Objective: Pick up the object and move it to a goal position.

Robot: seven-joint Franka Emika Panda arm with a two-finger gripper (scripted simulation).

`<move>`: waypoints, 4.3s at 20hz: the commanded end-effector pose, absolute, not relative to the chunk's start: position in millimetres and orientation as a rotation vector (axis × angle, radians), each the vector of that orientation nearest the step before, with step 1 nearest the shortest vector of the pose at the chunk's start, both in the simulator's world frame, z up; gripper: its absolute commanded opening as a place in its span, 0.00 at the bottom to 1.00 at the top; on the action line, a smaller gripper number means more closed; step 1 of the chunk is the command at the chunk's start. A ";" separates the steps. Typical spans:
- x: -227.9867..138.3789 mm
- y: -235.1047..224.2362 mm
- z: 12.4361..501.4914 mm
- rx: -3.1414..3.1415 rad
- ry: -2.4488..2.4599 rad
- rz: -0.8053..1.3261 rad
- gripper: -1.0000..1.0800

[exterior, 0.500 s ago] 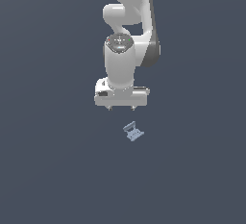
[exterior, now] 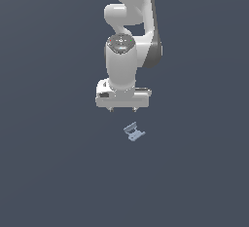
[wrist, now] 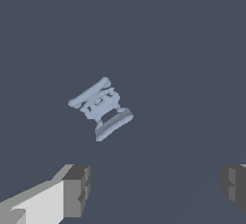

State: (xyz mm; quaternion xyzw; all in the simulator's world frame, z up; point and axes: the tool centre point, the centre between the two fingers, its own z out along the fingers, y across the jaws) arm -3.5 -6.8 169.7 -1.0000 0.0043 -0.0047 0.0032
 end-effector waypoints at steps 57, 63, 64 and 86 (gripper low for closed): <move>13.6 7.4 63.9 -2.657 1.361 -0.107 0.62; 15.0 8.4 52.8 -2.655 1.364 -0.108 0.62; 15.5 9.0 48.8 -2.655 1.365 -0.108 0.62; 17.1 12.1 38.7 -2.651 1.369 -0.109 0.00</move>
